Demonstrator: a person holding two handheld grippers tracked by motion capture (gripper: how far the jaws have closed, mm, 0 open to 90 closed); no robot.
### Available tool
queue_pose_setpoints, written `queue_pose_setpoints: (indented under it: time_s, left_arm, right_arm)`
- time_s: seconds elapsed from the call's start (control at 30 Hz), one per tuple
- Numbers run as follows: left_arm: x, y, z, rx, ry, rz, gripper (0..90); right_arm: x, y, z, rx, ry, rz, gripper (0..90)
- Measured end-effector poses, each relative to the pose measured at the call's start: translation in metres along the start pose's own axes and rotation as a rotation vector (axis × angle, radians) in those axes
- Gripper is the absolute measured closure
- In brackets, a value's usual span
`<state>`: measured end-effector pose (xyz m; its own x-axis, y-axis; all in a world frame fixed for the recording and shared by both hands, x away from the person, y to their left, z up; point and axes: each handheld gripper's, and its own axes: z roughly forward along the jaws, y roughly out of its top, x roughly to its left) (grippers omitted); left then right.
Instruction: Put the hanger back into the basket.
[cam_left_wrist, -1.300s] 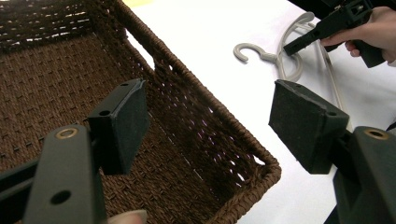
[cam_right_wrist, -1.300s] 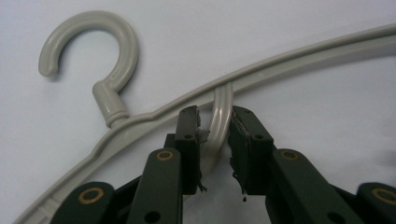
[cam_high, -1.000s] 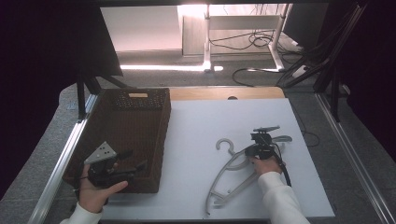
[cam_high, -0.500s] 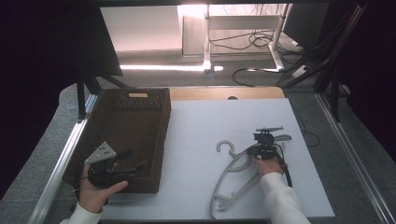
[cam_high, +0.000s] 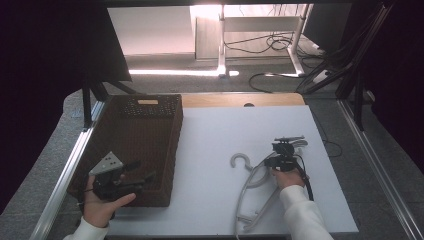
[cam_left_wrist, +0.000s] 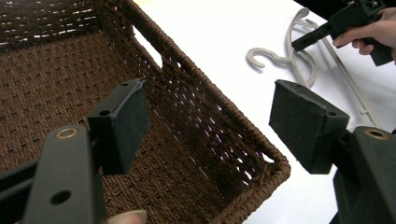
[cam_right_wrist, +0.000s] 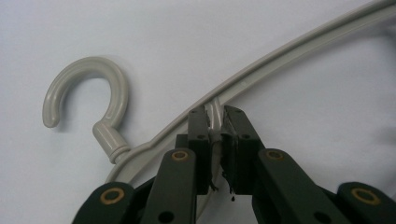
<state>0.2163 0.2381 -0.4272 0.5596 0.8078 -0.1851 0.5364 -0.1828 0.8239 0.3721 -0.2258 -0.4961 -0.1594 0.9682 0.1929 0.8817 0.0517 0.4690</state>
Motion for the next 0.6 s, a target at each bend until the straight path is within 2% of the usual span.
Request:
queue_pose_setpoints:
  time_s: [0.3, 0.5, 0.6]
  left_arm:
    - [0.001, 0.000, 0.000, -0.002, 0.002, -0.001, 28.0]
    - [0.001, 0.000, 0.000, -0.001, 0.002, -0.001, 28.0]
    - [0.000, 0.000, 0.000, 0.000, 0.002, 0.000, 28.0]
  right_arm:
    - [-0.001, 0.000, -0.009, -0.040, 0.050, -0.020, 82.6]
    - [-0.004, 0.001, -0.021, -0.093, 0.114, -0.020, 82.9]
    - [-0.007, 0.002, -0.031, -0.139, 0.161, -0.025, 83.1]
